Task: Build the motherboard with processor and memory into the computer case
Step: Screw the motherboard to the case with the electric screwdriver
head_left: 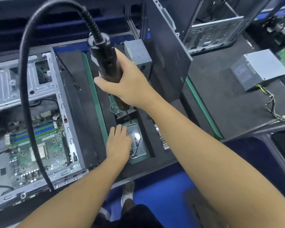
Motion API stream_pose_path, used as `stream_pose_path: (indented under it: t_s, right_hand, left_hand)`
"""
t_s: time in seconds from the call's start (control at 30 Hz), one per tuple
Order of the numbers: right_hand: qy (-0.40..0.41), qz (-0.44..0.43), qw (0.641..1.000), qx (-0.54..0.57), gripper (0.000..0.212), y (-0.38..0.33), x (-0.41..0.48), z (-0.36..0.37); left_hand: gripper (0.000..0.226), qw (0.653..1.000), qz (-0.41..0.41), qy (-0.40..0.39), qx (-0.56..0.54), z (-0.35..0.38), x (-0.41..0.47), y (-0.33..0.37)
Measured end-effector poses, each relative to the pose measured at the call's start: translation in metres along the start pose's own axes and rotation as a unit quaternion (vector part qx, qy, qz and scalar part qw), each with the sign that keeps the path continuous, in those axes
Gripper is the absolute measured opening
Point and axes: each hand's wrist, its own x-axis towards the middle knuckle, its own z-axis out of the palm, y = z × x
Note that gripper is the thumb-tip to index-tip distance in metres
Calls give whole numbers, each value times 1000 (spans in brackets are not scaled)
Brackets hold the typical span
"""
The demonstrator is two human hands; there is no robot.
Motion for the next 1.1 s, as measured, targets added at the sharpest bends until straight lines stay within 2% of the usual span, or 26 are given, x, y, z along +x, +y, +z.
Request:
stream_pose_path:
  t_s: [0.17,0.23,0.33,0.43,0.67,0.93,1.1]
  right_hand:
    - [13,14,1000,4,22,8,-4,-11]
    - [15,20,1000,12,21,12,-8,-16]
    - [21,25,999,25,25,17,-13,-22]
    - [39,31,998,29,31,19,-17,-23]
    - [54,39,997,34,26,22,-18,-21]
    - [53,48,997,16,25,22,-23,-15]
    - [61,47,997,18,24,20,-25,-16]
  left_hand:
    - [16,987,16,-130,95,-7,24,13]
    - [12,984,19,-155,81,-8,29,17]
    - [28,991,20,-130,19,-5,39,20]
    - [26,992,35,-118,4,-1,42,22]
    - [32,990,45,-132,9,4,46,22]
    - [30,985,106,-138,-14,8,59,30]
    - [37,986,89,-136,-44,10,58,26]
